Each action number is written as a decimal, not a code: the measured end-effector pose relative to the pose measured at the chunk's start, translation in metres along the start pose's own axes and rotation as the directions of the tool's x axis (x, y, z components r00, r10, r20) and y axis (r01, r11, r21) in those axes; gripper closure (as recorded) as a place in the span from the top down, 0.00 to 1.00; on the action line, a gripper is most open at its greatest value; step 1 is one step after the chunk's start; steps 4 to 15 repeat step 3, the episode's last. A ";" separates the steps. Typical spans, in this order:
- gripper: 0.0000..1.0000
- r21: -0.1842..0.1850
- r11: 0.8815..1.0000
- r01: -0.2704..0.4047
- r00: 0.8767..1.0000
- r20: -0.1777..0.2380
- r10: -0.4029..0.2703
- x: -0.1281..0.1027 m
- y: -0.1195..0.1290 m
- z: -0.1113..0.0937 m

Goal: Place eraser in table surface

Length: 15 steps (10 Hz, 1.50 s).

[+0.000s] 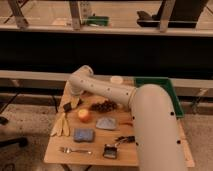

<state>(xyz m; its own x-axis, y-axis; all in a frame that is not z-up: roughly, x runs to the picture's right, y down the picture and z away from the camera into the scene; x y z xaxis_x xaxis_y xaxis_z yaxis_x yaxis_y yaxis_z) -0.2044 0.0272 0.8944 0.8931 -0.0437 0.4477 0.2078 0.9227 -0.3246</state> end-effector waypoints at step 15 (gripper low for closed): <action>0.80 0.020 1.000 -0.012 1.000 -0.015 0.013 0.024 -0.001 -0.032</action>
